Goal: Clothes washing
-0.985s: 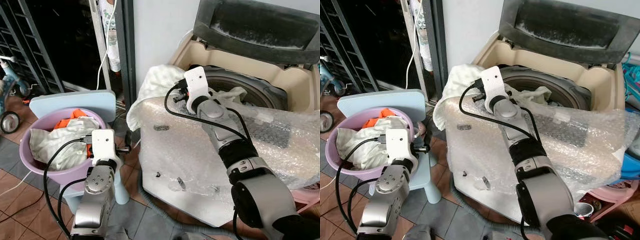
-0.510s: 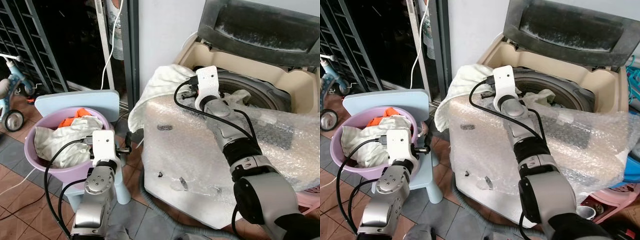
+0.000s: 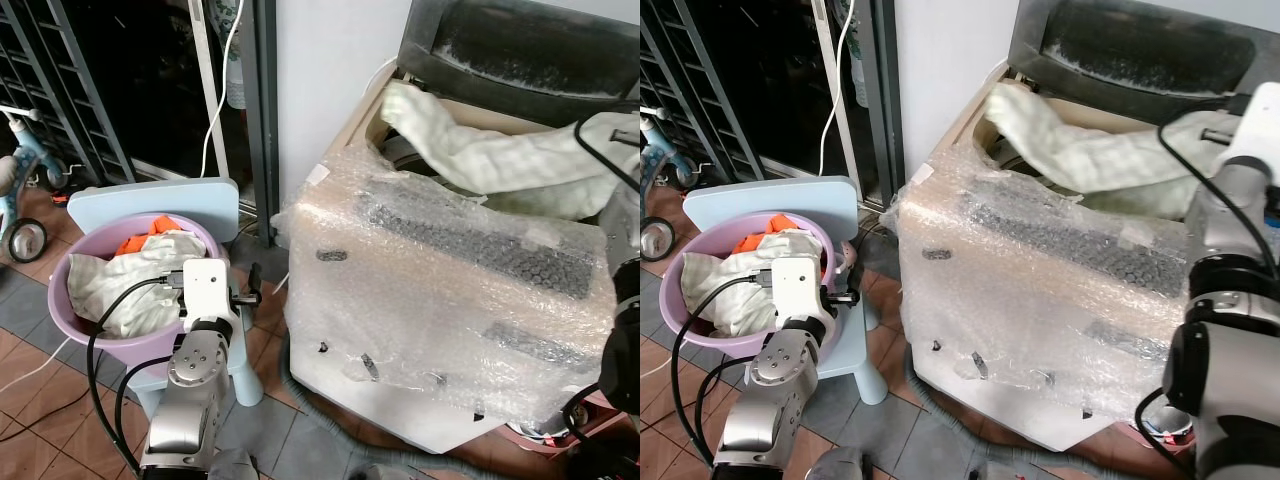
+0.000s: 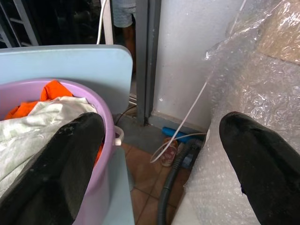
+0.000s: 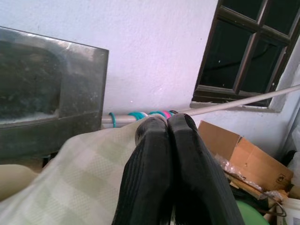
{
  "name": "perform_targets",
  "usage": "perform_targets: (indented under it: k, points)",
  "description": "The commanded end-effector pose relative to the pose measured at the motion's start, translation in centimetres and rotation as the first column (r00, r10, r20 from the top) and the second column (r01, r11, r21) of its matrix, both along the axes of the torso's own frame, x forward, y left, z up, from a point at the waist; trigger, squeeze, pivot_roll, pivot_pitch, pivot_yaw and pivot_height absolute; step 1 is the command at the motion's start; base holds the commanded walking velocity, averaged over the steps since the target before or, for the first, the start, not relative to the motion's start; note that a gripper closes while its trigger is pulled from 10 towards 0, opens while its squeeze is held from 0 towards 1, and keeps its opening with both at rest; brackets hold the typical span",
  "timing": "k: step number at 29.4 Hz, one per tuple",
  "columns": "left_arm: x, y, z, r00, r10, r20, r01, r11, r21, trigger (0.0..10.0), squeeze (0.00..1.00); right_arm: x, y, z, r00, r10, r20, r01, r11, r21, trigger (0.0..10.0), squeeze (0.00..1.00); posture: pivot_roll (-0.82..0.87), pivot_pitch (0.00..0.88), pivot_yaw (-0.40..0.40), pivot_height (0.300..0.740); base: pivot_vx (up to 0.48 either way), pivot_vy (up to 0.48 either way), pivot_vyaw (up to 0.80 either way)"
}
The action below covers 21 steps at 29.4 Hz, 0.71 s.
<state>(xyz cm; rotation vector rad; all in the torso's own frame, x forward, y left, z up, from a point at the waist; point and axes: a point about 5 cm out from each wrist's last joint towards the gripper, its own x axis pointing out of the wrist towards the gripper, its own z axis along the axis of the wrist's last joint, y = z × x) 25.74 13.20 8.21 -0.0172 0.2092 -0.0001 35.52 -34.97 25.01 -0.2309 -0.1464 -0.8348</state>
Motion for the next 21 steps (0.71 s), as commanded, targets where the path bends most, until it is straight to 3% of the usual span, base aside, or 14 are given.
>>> perform_targets:
  k: [1, 3, 4, 5, 7, 9, 10, 12, 16, 17, 18, 21]
  points:
    - [0.1, -0.1, 0.0, 1.000, -0.013, -0.009, 0.013, 1.000, -0.001, 10.0, 0.00, 0.4, 0.4, -0.3, 0.999, 0.049, -0.016, -0.049, 0.999, 0.022, 10.0, 0.00, 0.02, 0.000, -0.034, 0.740, 0.000, 0.000, 0.00]
    - [0.1, -0.2, 0.0, 1.000, -0.017, -0.009, 0.017, 1.000, 0.001, 10.0, 0.00, 0.7, 0.9, -0.7, 0.994, 0.103, -0.022, -0.102, 0.994, 0.038, 10.0, 0.00, 0.02, 0.000, -0.033, 0.740, 0.000, 0.000, 0.00]
    - [0.1, -0.2, 0.0, 1.000, -0.020, -0.007, 0.020, 1.000, 0.004, 10.0, 0.00, 1.4, 2.2, -1.5, 0.977, 0.211, -0.027, -0.209, 0.976, 0.062, 10.0, 0.38, 0.02, 0.000, -0.029, 0.740, 0.000, 0.000, 0.00]
    - [0.1, -0.1, 0.0, 1.000, -0.017, -0.007, 0.017, 1.000, 0.008, 10.0, 0.00, 2.0, 3.7, -2.1, 0.945, 0.327, -0.022, -0.324, 0.941, 0.097, 10.0, 1.00, 0.02, 0.000, -0.027, 0.740, 0.000, 0.000, 0.00]
    - [0.1, 0.0, 0.0, 1.000, -0.008, -0.009, 0.008, 1.000, 0.015, 10.0, 0.00, 2.5, 5.1, -2.5, 0.910, 0.415, -0.014, -0.411, 0.904, 0.114, 10.0, 1.00, 0.03, 0.000, -0.026, 0.740, 0.000, 0.000, 0.00]
    - [0.1, 0.4, -0.1, 1.000, 0.019, -0.020, -0.018, 0.999, 0.031, 10.0, 0.00, 3.1, 7.4, -2.4, 0.826, 0.563, 0.017, -0.562, 0.820, 0.114, 10.0, 1.00, 0.03, 0.000, -0.026, 0.740, 0.000, 0.000, 0.00]
    - [0.1, 0.4, -0.1, 1.000, 0.019, -0.020, -0.018, 0.999, 0.031, 10.0, 0.00, 3.1, 7.4, -2.4, 0.826, 0.563, 0.017, -0.562, 0.820, 0.114, 10.0, 1.00, 0.03, 0.000, -0.026, 0.740, 0.000, 0.000, 0.00]
    - [0.1, 0.6, -0.2, 0.999, 0.028, -0.025, -0.027, 0.999, 0.032, 10.0, 0.00, 3.2, 9.9, -1.8, 0.733, 0.680, 0.013, -0.680, 0.733, 0.031, 10.0, 1.00, 0.03, 0.000, -0.025, 0.740, 0.000, 0.000, 0.00]
    - [0.1, 0.6, -0.2, 0.999, 0.032, -0.027, -0.032, 0.999, 0.021, 10.0, 0.00, 3.1, 11.4, -1.9, 0.703, 0.711, -0.010, -0.711, 0.702, -0.026, 10.0, 1.00, 0.03, 0.000, -0.025, 0.740, 0.000, 0.000, 0.00]
    - [0.1, 0.5, -0.1, 0.999, 0.032, -0.026, -0.032, 0.999, 0.016, 10.0, 0.00, 2.8, 12.3, -1.9, 0.678, 0.735, -0.004, -0.735, 0.677, -0.043, 10.0, 1.00, 0.03, 0.000, -0.027, 0.740, 0.000, 0.285, 0.00]
    - [0.1, 0.5, 0.0, 0.999, 0.032, -0.023, -0.032, 0.999, 0.008, 10.0, 0.00, 2.0, 14.5, -2.2, 0.615, 0.788, 0.012, -0.785, 0.614, -0.080, 10.0, 1.00, 0.02, 0.000, -0.028, 0.740, 0.000, 0.480, 0.00]
    - [0.1, 0.4, 0.0, 0.999, 0.035, -0.023, -0.035, 0.999, 0.002, 10.0, 0.00, 0.9, 16.3, -2.6, 0.560, 0.828, 0.022, -0.822, 0.559, -0.109, 10.0, 1.00, 0.02, 0.000, -0.029, 0.740, 0.000, 0.480, 0.00]
